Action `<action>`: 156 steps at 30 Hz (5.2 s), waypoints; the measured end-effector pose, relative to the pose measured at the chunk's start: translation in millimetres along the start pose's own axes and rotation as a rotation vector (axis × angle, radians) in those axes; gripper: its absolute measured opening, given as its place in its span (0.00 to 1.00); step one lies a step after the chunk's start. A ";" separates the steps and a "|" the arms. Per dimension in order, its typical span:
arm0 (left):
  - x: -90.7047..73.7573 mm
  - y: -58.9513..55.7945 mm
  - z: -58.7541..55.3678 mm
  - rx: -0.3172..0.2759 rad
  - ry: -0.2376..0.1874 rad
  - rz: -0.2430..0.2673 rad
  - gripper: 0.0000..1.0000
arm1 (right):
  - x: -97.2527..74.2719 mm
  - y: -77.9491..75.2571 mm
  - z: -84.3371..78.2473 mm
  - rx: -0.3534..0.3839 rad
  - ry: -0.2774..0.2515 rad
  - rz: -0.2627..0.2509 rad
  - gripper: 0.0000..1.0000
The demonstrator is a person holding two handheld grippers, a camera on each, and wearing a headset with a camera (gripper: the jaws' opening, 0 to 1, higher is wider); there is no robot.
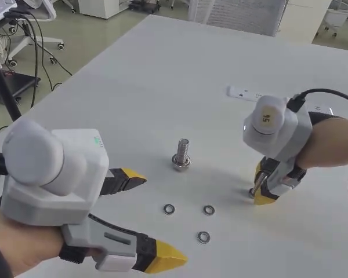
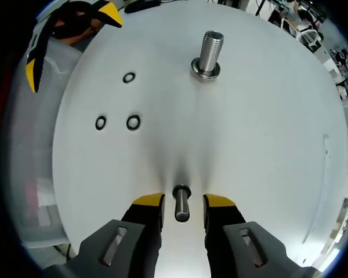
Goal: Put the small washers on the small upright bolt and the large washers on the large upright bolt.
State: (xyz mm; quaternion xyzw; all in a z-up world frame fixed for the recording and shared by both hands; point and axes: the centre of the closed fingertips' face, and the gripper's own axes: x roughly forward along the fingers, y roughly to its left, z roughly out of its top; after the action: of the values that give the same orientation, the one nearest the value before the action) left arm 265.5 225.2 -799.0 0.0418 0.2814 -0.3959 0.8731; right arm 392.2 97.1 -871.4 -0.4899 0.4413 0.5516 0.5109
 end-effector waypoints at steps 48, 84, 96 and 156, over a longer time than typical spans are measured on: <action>-1.1 -5.7 -0.1 0.017 -0.002 -0.012 0.82 | -10.2 42.8 -38.7 0.105 -0.014 0.013 0.34; -3.1 -4.4 7.0 0.031 -0.031 -0.005 0.82 | -18.6 78.5 22.1 0.002 -0.067 0.052 0.32; -3.7 -4.9 5.2 0.030 -0.033 -0.006 0.82 | -16.1 72.6 60.8 -0.051 -0.086 0.034 0.31; -0.5 0.2 8.3 0.025 -0.034 -0.002 0.81 | 17.6 51.3 80.7 -0.134 -0.056 0.015 0.15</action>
State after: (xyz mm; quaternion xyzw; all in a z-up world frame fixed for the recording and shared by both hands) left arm 269.2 223.2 -791.9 0.0457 0.2614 -0.4010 0.8768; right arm 333.9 174.5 -879.0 -0.5042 0.3924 0.5971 0.4850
